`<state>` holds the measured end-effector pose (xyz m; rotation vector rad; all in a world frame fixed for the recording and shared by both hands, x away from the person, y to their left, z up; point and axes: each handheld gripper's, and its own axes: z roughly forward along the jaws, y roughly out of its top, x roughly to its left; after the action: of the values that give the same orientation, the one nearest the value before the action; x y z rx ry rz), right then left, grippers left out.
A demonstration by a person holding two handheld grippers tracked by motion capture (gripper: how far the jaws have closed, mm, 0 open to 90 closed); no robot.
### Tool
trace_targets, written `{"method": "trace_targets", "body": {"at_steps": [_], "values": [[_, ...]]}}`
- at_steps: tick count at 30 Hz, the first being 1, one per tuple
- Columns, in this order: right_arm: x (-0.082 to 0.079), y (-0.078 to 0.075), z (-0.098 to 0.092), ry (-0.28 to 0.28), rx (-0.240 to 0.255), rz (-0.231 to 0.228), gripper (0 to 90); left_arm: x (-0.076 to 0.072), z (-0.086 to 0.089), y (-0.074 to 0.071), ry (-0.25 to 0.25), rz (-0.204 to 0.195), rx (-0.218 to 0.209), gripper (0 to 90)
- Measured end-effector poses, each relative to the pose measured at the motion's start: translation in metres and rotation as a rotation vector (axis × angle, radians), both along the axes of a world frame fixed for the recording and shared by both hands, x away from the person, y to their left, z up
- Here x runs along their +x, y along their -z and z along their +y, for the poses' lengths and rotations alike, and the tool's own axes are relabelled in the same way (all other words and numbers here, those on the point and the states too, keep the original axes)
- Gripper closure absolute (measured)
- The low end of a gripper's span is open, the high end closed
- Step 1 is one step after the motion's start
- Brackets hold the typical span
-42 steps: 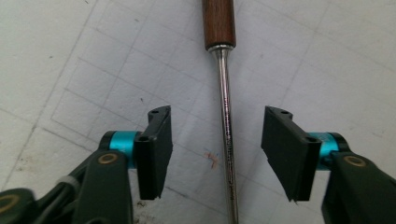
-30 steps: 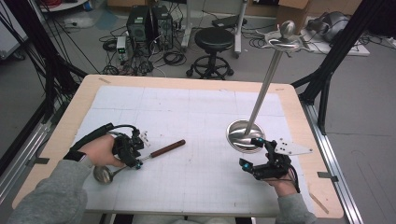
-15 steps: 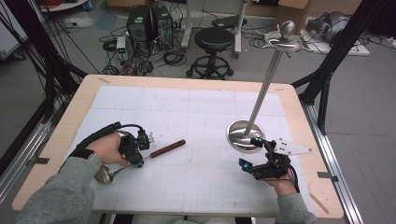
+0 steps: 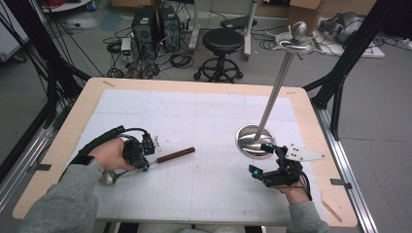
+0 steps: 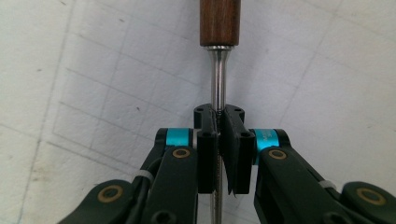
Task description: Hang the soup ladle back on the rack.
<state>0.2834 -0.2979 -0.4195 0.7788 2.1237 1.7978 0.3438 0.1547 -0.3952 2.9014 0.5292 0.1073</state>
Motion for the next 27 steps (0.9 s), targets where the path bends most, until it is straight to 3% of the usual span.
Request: {"method": "trace_targets", "body": {"at_steps": [1,3,4,5,6,7,10,13,14,17,19,21,22,27], "values": [[-0.001,0.0,0.0,0.003,0.001,0.008,3.5,-0.002,0.005,-0.006,-0.018,-0.015,-0.043,84.1],[-0.001,0.0,0.0,0.004,0.001,0.006,3.5,-0.003,0.008,-0.009,-0.027,-0.024,-0.064,84.1],[-0.001,0.0,0.0,0.003,0.002,0.006,3.5,-0.006,0.014,-0.015,-0.044,-0.04,-0.116,84.1],[-0.001,0.0,0.0,0.003,0.002,0.006,3.5,-0.006,0.014,-0.015,-0.044,-0.04,-0.116,84.1],[0.0,0.0,0.0,0.001,0.0,0.002,3.5,-0.008,0.021,-0.02,-0.056,-0.052,-0.162,84.1],[0.0,0.0,0.0,0.001,0.0,0.002,3.5,-0.008,0.021,-0.02,-0.056,-0.052,-0.162,84.1],[0.0,0.0,0.0,0.002,-0.002,0.005,3.5,-0.013,0.034,-0.026,-0.113,-0.079,-0.258,84.1],[-0.001,0.0,0.0,0.004,-0.002,0.009,3.5,-0.017,0.036,-0.028,-0.12,-0.106,-0.272,84.2],[0.0,0.0,0.0,0.005,-0.007,0.007,3.5,-0.022,0.038,-0.029,-0.115,-0.138,-0.301,84.2],[0.0,0.0,0.0,0.006,-0.006,0.005,3.5,-0.025,0.041,-0.03,-0.132,-0.148,-0.332,84.2],[0.0,0.0,0.0,0.004,-0.007,0.006,3.5,-0.026,0.046,-0.031,-0.16,-0.164,-0.366,84.2],[0.0,0.0,0.0,0.003,-0.006,0.005,3.5,-0.026,0.048,-0.032,-0.169,-0.166,-0.371,84.2],[0.0,0.0,0.0,0.004,-0.004,0.005,3.5,-0.027,0.052,-0.032,-0.202,-0.187,-0.395,84.2],[0.0,0.0,0.0,0.006,-0.008,0.004,3.5,-0.03,0.059,-0.035,-0.223,-0.245,-0.454,84.2]]}}
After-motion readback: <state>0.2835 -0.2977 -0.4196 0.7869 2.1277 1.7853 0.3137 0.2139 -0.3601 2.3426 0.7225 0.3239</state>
